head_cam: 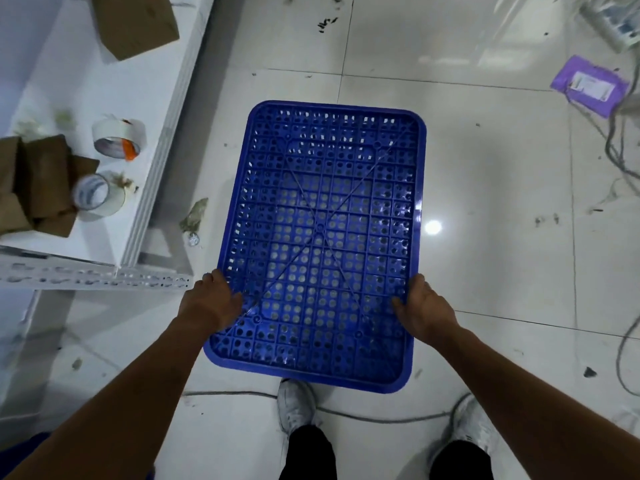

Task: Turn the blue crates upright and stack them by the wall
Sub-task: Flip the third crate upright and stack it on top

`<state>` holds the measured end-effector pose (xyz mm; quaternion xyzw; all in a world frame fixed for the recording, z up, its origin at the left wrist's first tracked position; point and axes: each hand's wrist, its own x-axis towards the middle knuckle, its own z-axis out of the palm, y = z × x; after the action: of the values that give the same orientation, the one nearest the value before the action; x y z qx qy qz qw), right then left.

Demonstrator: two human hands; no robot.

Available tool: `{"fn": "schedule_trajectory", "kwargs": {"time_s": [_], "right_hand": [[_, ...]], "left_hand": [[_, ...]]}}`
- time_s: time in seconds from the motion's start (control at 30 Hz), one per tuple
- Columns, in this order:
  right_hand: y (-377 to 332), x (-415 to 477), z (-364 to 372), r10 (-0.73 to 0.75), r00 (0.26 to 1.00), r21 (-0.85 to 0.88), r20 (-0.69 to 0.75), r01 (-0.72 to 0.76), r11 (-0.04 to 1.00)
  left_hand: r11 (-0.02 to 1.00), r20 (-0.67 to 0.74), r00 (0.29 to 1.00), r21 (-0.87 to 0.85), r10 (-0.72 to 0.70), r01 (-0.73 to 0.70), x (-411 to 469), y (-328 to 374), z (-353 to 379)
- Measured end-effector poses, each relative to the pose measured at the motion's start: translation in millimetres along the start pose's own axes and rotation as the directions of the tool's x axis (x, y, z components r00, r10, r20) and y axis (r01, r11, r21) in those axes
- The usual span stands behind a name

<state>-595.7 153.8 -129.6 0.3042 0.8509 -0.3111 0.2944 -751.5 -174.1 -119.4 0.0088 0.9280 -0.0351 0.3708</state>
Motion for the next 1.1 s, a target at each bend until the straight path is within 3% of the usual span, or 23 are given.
{"fn": "schedule_trajectory", "kwargs": {"time_s": [0.1,0.23,0.43,0.53,0.67,0.9,1.1], "right_hand": [[1.3,7.4,9.0,0.104,0.986,0.09,-0.134,-0.093,0.992],[6.3,11.1,18.2,0.128,0.973,0.041,-0.193,-0.123,0.992],[16.5,14.3,16.7,0.115,0.993,-0.016,-0.036,-0.115,0.993],[30.8,14.2,11.6,0.094,0.994,-0.118,-0.059,-0.1,0.988],[65.0,15.0,-12.8,0.128,0.99,-0.119,-0.056,-0.134,0.984],[154.0,10.0,-64.5,0.186,0.977,-0.248,-0.103,-0.207,0.946],[228.3,-5.3,-89.0,0.251,0.957,-0.226,-0.146,-0.279,0.933]], "left_hand": [[0.999,0.033,0.999,-0.034,-0.031,0.032,6.5,-0.2,13.0],[0.998,0.008,0.998,-0.034,-0.059,0.059,12.0,5.7,22.3],[0.984,-0.015,0.998,-0.171,-0.057,0.053,16.8,-1.6,23.1],[0.984,-0.001,0.999,-0.174,-0.037,0.036,9.6,10.2,26.1],[0.99,-0.031,0.999,-0.137,0.023,-0.027,-10.5,44.5,39.1],[0.96,-0.123,0.962,-0.114,0.242,-0.256,-50.9,127.5,65.9],[0.927,-0.138,0.919,-0.019,0.368,-0.374,-75.4,188.4,89.6]]}}
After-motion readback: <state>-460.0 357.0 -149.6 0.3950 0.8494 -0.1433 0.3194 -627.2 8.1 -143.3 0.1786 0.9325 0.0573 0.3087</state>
